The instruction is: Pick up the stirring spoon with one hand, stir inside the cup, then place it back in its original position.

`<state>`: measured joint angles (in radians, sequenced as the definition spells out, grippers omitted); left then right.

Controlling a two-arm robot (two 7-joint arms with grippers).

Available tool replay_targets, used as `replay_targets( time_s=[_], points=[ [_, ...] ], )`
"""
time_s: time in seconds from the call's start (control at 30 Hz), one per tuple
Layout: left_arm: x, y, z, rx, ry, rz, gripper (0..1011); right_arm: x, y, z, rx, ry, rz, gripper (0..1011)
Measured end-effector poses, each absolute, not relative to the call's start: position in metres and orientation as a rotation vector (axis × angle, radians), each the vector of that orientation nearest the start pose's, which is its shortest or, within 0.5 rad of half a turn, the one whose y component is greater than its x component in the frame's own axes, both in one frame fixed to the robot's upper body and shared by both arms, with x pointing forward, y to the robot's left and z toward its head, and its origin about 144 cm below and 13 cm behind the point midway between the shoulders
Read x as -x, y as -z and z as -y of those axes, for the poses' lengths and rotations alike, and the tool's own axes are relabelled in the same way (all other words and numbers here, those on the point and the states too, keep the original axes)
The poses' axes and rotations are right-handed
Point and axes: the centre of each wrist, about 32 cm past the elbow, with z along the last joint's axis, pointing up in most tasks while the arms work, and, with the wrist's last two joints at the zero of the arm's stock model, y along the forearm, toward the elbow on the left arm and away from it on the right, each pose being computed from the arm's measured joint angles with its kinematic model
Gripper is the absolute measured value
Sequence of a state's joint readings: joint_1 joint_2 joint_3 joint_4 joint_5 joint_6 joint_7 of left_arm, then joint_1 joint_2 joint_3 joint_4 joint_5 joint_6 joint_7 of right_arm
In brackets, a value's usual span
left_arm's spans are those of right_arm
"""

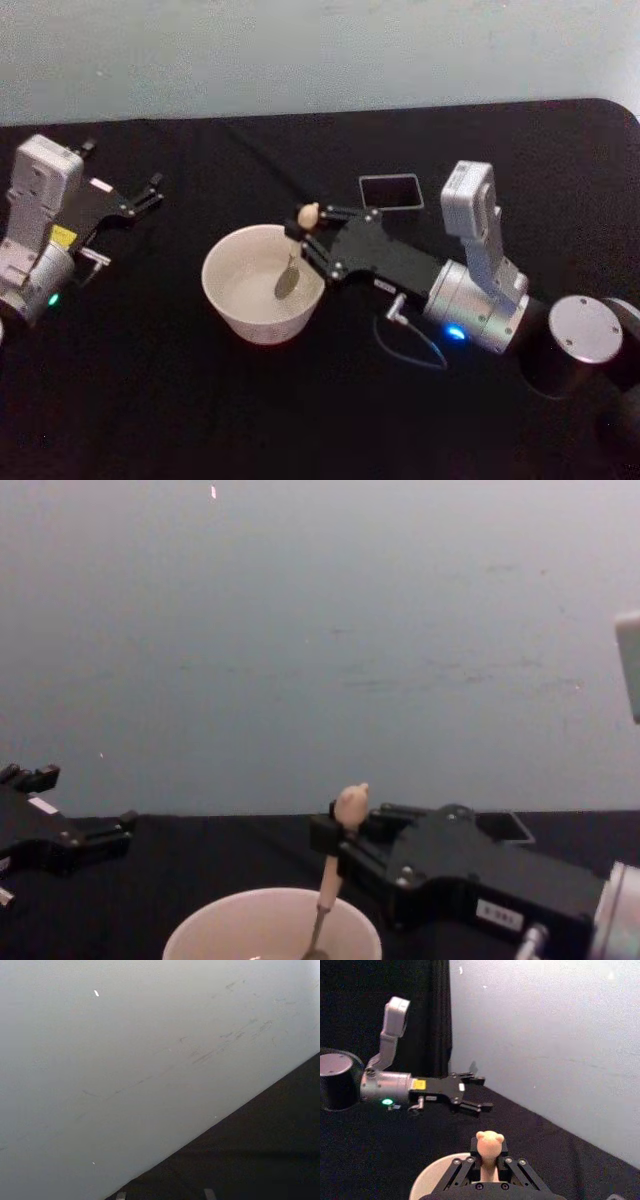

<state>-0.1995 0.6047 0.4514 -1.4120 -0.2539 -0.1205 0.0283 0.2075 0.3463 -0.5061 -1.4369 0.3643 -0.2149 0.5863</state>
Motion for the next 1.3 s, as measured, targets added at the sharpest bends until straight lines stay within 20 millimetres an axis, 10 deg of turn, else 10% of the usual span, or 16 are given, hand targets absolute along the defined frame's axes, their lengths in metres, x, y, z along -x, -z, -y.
replay_targets(
  time_s=[1.3],
  points=[
    [-0.489, -1.14, -0.31, -0.305, -1.248, 0.285, 1001, -0.496, -1.131, 0.168, -0.042, 0.545, 0.127, 174]
  ],
)
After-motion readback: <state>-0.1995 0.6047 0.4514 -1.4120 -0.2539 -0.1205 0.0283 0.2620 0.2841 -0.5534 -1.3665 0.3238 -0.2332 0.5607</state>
